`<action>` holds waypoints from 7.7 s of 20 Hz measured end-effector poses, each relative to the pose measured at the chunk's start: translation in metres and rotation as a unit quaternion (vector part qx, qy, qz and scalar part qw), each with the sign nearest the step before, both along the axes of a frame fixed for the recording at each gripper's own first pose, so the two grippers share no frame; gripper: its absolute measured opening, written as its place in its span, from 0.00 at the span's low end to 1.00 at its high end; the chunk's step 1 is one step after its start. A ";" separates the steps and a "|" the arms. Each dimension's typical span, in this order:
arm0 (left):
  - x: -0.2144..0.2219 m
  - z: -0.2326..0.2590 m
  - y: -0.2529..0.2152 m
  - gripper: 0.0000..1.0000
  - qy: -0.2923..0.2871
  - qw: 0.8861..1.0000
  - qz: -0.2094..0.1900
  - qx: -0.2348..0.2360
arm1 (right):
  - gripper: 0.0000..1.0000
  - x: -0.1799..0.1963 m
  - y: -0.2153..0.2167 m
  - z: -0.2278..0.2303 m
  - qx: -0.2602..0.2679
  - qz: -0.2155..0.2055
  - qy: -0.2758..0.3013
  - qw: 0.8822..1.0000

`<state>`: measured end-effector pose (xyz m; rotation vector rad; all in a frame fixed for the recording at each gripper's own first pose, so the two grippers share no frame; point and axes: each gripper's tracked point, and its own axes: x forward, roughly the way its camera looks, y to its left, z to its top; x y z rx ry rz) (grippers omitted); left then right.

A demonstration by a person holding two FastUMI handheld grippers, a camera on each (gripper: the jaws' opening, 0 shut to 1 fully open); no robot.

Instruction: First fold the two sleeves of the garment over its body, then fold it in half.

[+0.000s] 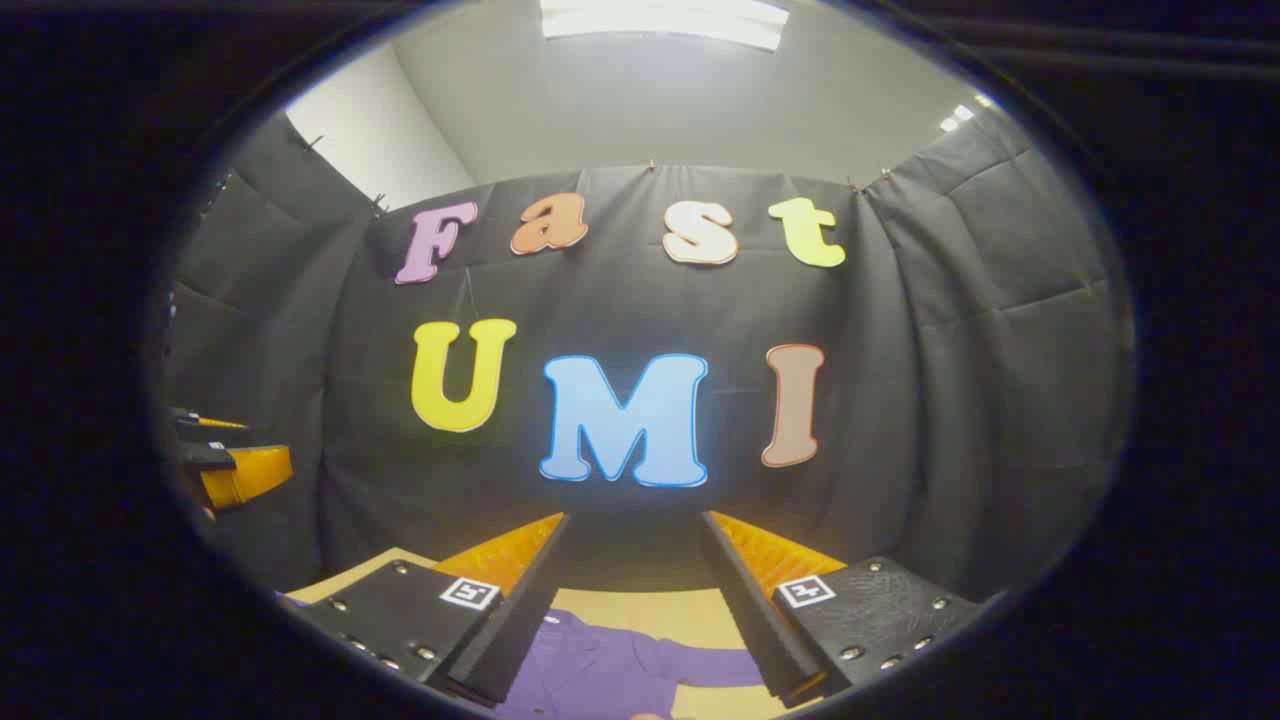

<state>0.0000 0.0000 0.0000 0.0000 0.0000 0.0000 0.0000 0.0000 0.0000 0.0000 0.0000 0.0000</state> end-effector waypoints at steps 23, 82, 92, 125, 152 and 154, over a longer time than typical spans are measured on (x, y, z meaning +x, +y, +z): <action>0.010 -0.011 -0.014 0.92 0.011 1.000 0.020 0.012 | 0.86 0.027 -0.065 -0.065 0.018 -0.061 0.066 0.996; -0.010 -0.084 0.019 0.92 0.098 0.984 0.150 -0.019 | 0.02 0.058 -0.280 -0.495 0.183 -0.220 0.493 0.822; -0.017 -0.092 0.034 0.92 0.099 0.984 0.148 -0.031 | 0.01 0.098 -0.222 -0.428 0.182 -0.163 0.438 0.865; -0.135 -0.151 0.285 0.92 0.138 0.944 0.299 -0.038 | 0.01 0.116 0.292 -0.364 0.109 0.189 0.456 0.863; -0.105 -0.281 0.331 0.99 0.226 0.933 0.274 -0.050 | 0.60 0.090 0.279 -0.356 0.098 0.210 0.450 0.862; -0.090 -0.305 0.330 0.92 0.241 0.933 0.263 -0.042 | 0.60 0.083 0.250 -0.350 0.096 0.196 0.444 0.869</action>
